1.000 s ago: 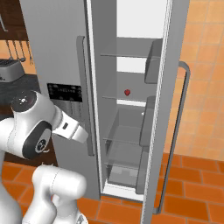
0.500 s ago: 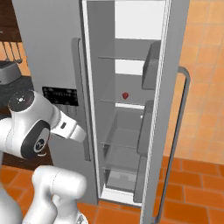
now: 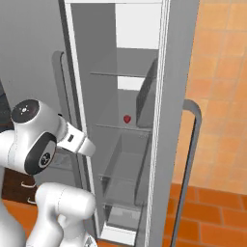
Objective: Take the strawberry from the fridge and place it on top of the pancake, located on the dining counter.
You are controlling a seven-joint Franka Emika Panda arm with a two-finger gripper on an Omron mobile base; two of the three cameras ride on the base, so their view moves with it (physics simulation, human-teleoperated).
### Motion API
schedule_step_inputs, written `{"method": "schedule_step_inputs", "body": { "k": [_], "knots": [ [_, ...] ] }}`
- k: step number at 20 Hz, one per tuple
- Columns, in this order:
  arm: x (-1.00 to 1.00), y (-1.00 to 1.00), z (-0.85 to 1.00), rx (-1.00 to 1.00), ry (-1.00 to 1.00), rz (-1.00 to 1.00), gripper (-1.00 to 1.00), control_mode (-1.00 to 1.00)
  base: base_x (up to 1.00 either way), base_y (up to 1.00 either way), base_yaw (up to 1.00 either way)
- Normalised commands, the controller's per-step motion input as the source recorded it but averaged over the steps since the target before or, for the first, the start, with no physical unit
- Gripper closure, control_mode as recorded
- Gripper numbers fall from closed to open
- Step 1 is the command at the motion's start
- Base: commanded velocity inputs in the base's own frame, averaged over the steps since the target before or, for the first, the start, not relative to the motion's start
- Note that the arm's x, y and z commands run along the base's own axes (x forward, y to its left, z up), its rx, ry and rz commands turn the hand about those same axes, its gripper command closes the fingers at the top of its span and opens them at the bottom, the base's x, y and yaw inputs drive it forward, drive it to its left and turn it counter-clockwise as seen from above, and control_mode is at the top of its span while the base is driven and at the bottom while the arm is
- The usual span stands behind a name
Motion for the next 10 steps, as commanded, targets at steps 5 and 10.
{"method": "schedule_step_inputs", "body": {
  "k": [5,10],
  "knots": [
    [0.0,0.0,0.0,0.0,0.0,0.0,-1.0,1.0,0.76,-0.36,-0.02],
    [0.0,0.0,0.0,0.0,0.0,0.0,-1.0,1.0,0.91,-0.11,0.0]
  ]
}}
